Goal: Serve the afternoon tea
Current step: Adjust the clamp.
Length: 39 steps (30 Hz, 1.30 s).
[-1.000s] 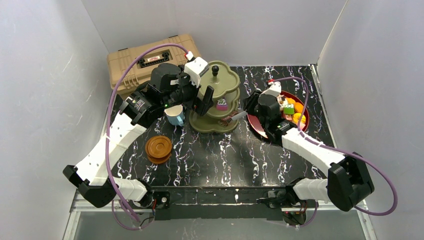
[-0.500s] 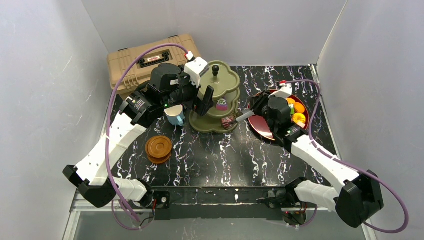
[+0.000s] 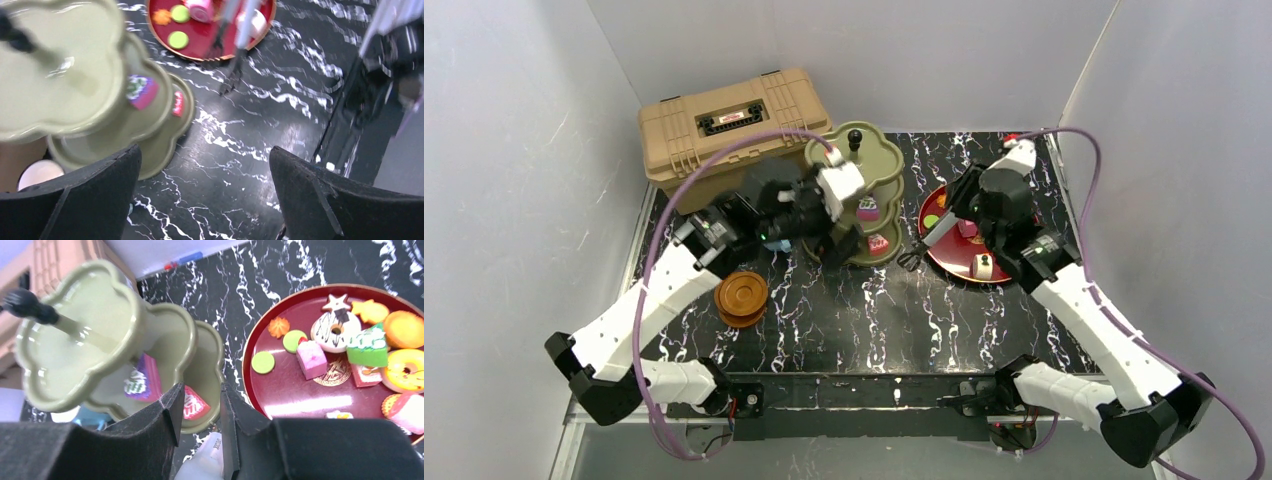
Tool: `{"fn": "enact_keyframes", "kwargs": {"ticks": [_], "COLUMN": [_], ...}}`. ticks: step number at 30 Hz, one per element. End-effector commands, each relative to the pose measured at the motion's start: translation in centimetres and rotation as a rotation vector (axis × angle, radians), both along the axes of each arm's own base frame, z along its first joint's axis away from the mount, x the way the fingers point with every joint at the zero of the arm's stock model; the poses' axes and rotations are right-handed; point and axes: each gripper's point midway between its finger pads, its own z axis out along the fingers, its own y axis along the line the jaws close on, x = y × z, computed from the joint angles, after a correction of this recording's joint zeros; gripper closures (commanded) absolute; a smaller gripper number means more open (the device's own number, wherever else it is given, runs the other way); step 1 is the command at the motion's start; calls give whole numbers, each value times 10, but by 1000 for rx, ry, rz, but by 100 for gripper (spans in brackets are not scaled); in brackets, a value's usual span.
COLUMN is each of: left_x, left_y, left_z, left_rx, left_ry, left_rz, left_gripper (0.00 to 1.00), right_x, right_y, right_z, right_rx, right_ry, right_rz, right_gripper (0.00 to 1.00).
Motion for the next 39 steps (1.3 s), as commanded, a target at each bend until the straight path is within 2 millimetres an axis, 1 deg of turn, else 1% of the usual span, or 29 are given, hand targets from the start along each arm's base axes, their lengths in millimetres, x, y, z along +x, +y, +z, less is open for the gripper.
{"fn": "enact_keyframes", "kwargs": {"ticks": [1,4,6,8,11,12,14,17,19,23,27,30,34,39], "left_x": [-27,-18,-10,-6,2,4,4,10,13,12,21,31,35,34], "left_y": [-30,-60,-78,-97,-119,-127,-141,-154,-159,-166,-173,-174,-172,-164], "left_z": [-24,-21,-19,-20,-18,-13,-20,-30,-36,-41,-39,-34,-31,-28], "left_rx": [93,42,2,-22,-48,-68,-55,-41,-37,-41,-24,3,29,42], "left_ry": [-185,-244,-288,-335,-376,-402,-420,-419,-398,-384,-465,-542,-634,-669], "left_rz": [-187,-142,-118,-112,-87,-79,-91,-62,-46,-42,-14,10,-6,-8], "left_gripper": [2,2,2,2,2,2,2,2,2,2,2,3,11,21], "right_x": [-14,-17,-18,-18,-19,-19,-19,-19,-20,-22,-25,-30,-34,-38], "right_y": [-20,-25,-25,-23,-20,-19,-16,-11,-9,-12,-14,-16,-18,-21], "right_z": [46,62,70,73,76,76,77,79,82,89,95,97,101,100], "right_rx": [-32,-34,-27,-17,0,11,39,75,89,114,208,264,303,309], "right_ry": [21,40,50,58,74,75,71,63,57,45,38,39,37,46], "right_rz": [-51,-73,-77,-74,-74,-74,-67,-50,-41,-60,-100,-122,-141,-151], "right_gripper": [91,93,93,93,94,94,94,95,95,96,98,99,99,99]}}
